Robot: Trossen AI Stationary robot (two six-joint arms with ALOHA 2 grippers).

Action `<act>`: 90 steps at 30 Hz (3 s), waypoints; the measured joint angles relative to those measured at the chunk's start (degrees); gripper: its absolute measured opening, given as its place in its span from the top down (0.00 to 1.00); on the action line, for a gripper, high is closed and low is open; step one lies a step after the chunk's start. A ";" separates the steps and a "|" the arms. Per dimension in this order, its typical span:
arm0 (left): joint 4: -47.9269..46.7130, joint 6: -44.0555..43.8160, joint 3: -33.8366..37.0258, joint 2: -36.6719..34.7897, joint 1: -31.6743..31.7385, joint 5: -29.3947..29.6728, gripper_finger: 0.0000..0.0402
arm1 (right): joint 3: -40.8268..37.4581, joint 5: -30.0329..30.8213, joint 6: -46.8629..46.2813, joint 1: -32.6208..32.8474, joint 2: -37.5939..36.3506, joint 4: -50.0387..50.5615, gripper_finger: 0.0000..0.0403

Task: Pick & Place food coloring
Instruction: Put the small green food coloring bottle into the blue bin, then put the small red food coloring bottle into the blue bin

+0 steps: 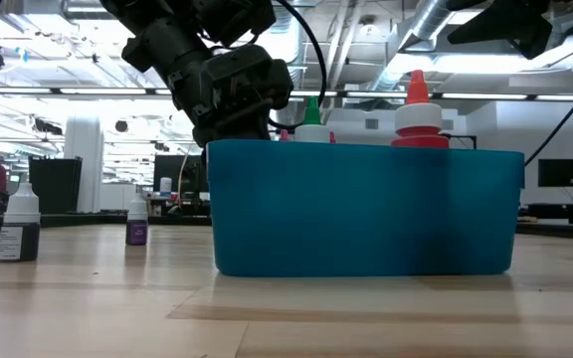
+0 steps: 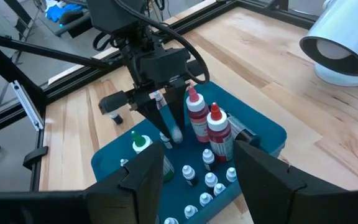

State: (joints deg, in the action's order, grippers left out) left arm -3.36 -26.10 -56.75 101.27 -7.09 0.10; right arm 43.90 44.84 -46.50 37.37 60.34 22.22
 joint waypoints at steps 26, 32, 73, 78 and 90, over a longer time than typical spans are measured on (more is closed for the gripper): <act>-16.35 6.79 -9.90 0.00 0.02 0.32 0.59 | 0.00 -0.02 0.00 0.02 0.00 0.02 0.55; -30.60 6.97 -17.69 0.00 0.00 4.02 0.59 | -0.02 -0.22 0.03 0.13 0.00 0.02 0.55; -52.26 -36.79 -3.57 -15.15 -26.55 30.82 0.59 | -0.04 -1.49 1.49 0.13 -0.02 0.61 0.55; -46.23 -47.06 3.30 -15.15 -31.45 37.28 0.59 | -0.04 -1.49 1.46 0.13 -0.02 0.46 0.55; -34.07 -58.94 15.25 -15.15 -36.98 44.23 0.59 | -0.04 -1.51 1.46 0.11 -0.02 0.62 0.55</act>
State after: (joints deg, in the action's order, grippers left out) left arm -37.42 -85.04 -41.50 86.13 -44.07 44.33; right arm 43.86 43.33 -45.04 37.47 60.31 22.83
